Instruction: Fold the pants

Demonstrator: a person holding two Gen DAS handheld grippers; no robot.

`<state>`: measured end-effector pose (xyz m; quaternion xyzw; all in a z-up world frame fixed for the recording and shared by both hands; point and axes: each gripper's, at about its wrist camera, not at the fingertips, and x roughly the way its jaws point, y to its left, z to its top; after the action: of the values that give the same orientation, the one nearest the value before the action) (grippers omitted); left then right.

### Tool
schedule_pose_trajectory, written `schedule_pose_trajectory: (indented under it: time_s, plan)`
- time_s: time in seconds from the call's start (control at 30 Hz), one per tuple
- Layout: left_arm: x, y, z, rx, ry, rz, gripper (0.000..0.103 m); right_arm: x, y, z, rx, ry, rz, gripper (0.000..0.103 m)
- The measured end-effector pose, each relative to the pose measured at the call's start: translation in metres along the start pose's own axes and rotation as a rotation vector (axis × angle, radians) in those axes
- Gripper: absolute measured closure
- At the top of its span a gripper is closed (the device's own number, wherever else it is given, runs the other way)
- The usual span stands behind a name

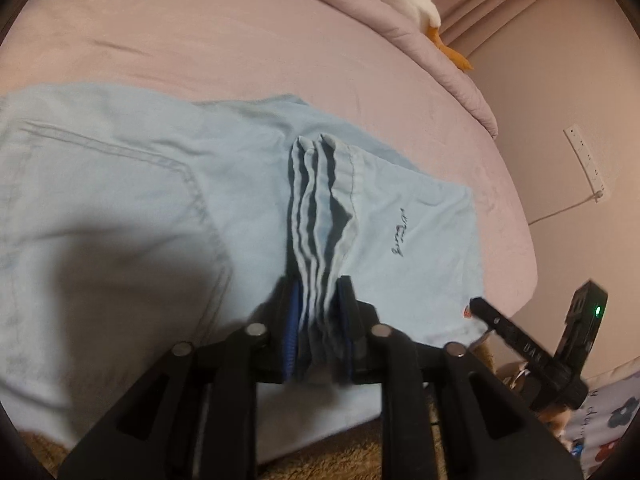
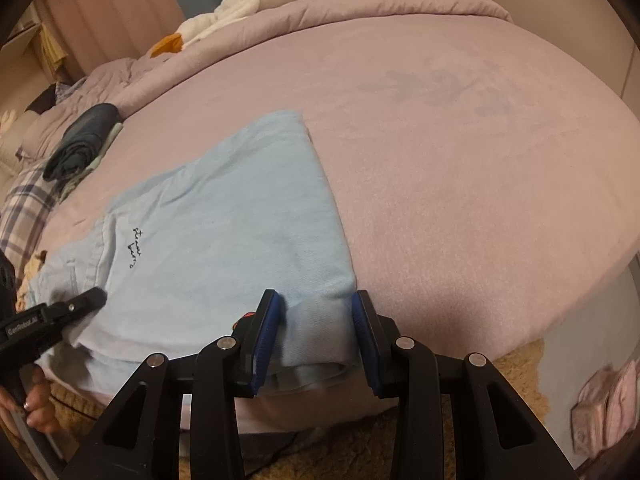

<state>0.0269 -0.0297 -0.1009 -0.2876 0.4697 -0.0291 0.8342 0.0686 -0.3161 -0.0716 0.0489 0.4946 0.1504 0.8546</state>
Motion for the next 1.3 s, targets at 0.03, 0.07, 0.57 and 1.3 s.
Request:
schedule_pose_trajectory:
  time_s: [0.03, 0.07, 0.57, 1.3]
  plan:
    - [-0.007, -0.004, -0.003, 0.018, -0.022, 0.018, 0.072, -0.002, 0.000, 0.000, 0.003, 0.002, -0.004, 0.066]
    - [-0.017, -0.008, -0.006, 0.038, -0.046, 0.024, 0.068, -0.004, 0.001, 0.001, -0.002, 0.001, -0.007, 0.064]
    - [-0.122, 0.017, 0.006, -0.057, -0.367, 0.088, 0.002, -0.097, 0.067, 0.069, -0.088, -0.310, 0.017, 0.020]
    - [-0.150, 0.142, -0.052, -0.443, -0.384, 0.274, 0.002, -0.019, 0.122, 0.048, -0.138, -0.156, 0.064, 0.019]
